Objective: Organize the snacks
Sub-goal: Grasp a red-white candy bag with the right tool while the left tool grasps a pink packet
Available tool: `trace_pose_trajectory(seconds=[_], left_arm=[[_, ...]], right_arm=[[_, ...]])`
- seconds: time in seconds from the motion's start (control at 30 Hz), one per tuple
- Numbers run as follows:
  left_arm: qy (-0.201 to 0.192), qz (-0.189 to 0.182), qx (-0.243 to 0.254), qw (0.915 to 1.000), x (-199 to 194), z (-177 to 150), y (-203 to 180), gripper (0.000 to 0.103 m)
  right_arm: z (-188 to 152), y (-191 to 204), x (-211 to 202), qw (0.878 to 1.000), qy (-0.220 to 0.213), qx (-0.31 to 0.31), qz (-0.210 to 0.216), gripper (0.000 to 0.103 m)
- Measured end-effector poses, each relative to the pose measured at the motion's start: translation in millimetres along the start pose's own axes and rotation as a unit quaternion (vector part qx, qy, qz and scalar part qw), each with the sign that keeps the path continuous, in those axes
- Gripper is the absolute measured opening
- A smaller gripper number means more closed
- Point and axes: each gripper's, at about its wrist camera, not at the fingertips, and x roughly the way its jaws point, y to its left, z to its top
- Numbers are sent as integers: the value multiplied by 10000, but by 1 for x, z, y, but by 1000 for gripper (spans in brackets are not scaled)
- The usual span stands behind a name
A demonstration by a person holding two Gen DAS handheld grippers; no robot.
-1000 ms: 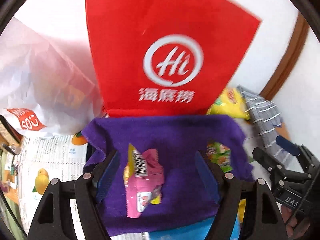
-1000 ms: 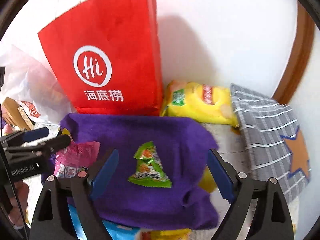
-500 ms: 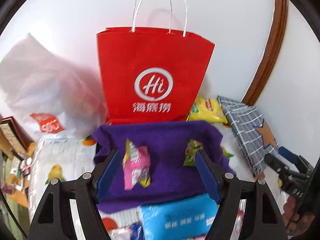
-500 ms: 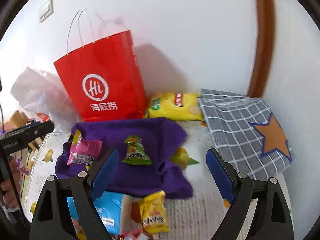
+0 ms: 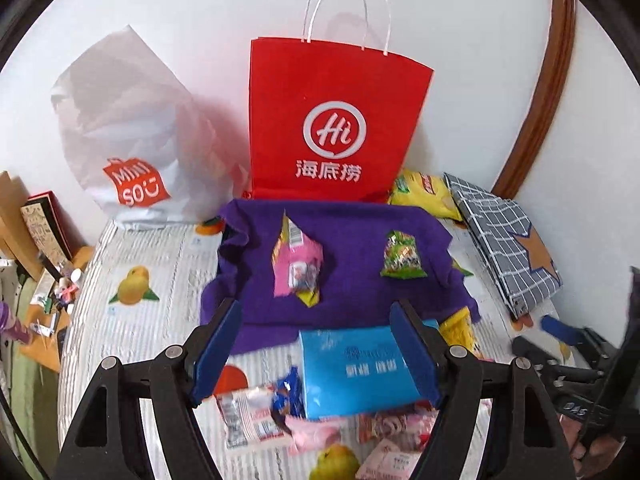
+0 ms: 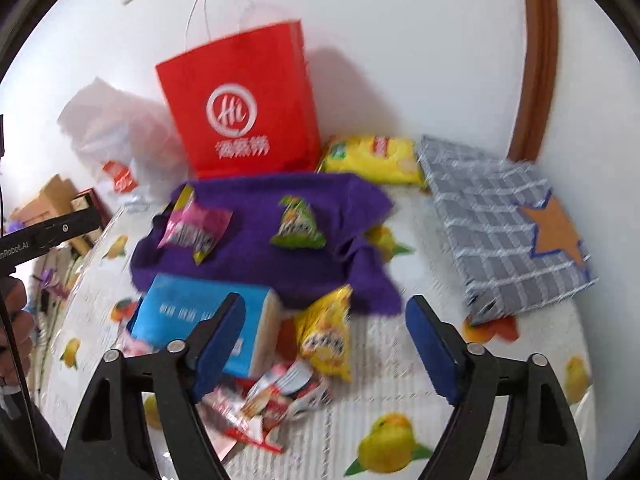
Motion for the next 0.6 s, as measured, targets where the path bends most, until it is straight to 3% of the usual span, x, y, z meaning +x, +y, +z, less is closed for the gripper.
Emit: trace_pose_trajectory(seconds=[0.1, 0.27, 0.6], left_arm=[[58, 57, 83, 9999, -4, -13, -4, 75], [108, 121, 138, 9998, -9, -31, -5, 75], [317, 78, -194, 9993, -7, -63, 9, 75]], right_arm=[[-12, 6, 14, 9995, 169, -21, 274, 81], [-32, 13, 43, 9979, 617, -69, 195, 64], [-78, -4, 36, 9964, 840, -66, 118, 64]])
